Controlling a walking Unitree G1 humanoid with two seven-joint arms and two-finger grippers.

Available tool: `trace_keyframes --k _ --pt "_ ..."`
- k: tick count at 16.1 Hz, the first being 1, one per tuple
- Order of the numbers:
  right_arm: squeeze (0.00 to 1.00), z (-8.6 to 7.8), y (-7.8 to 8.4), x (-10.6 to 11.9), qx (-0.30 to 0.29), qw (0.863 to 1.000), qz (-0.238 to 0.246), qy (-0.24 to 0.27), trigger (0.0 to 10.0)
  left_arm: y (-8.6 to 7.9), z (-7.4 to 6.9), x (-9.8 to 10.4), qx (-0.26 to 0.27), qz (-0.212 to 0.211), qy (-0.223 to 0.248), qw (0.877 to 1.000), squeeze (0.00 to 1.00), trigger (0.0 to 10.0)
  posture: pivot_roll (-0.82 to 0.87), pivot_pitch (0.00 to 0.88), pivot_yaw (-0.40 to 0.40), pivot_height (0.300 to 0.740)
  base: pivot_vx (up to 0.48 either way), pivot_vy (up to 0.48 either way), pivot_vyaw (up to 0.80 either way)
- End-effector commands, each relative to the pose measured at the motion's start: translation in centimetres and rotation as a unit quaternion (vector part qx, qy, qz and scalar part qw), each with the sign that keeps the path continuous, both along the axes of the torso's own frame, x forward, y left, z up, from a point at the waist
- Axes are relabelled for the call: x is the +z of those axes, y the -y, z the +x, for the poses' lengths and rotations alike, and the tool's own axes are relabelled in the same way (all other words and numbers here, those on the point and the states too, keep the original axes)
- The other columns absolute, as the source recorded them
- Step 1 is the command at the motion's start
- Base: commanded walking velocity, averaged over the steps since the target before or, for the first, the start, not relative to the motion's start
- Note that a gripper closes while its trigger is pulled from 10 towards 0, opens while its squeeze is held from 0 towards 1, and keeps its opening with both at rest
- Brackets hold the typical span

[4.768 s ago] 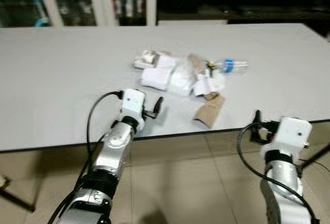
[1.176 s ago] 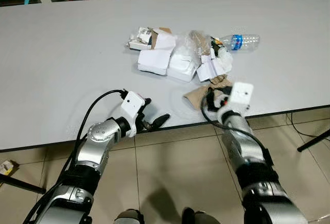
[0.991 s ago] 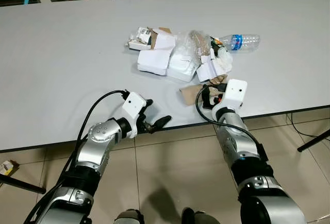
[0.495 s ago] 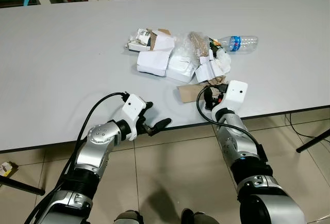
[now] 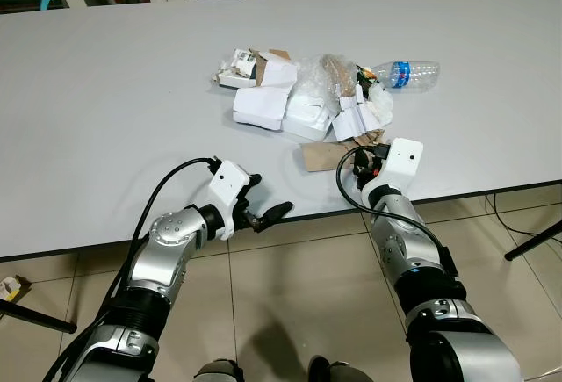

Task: Picking trash to rubbish bin

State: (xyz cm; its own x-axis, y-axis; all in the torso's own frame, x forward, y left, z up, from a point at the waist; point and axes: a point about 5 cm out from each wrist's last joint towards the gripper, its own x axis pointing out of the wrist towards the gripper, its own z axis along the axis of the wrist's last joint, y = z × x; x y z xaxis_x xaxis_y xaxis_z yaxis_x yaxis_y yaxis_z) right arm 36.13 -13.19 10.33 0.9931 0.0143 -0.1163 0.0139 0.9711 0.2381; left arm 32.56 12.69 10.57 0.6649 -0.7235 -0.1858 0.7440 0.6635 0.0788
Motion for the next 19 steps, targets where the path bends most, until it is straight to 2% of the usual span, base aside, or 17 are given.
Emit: trace_keyframes --k 1,7,13,15,19 --pt "0.0 -1.5 -0.2 -3.7 0.004 0.996 0.013 -0.084 0.0 0.2 -0.5 -1.0 -0.005 0.008 -0.023 1.0 0.0 10.0 0.29 0.169 0.0 0.74 0.0 0.0 0.0" --pt "0.0 -1.4 0.0 -2.7 0.001 0.999 0.002 -0.048 0.0 0.5 -0.5 -1.1 -0.004 0.005 -0.023 1.0 0.0 10.0 0.29 0.163 -0.004 0.74 0.0 0.0 0.0" --pt "0.0 -1.5 0.2 -0.8 -0.011 0.999 -0.035 0.017 0.0 0.8 -0.5 -1.2 -0.005 0.002 -0.023 1.0 0.0 10.0 0.28 0.158 -0.005 0.74 0.0 0.0 0.0" --pt "0.0 -2.0 0.3 0.8 -0.021 0.995 -0.061 0.073 0.0 1.0 -0.5 -1.2 -0.005 0.0 -0.023 1.0 0.0 10.0 0.27 0.154 -0.007 0.74 0.0 0.0 0.0" --pt "0.0 -3.0 0.3 2.5 -0.03 0.987 -0.092 0.13 0.0 1.3 -0.4 -1.2 -0.006 -0.003 -0.021 1.0 0.0 10.0 0.27 0.148 -0.007 0.74 0.0 0.0 0.0"
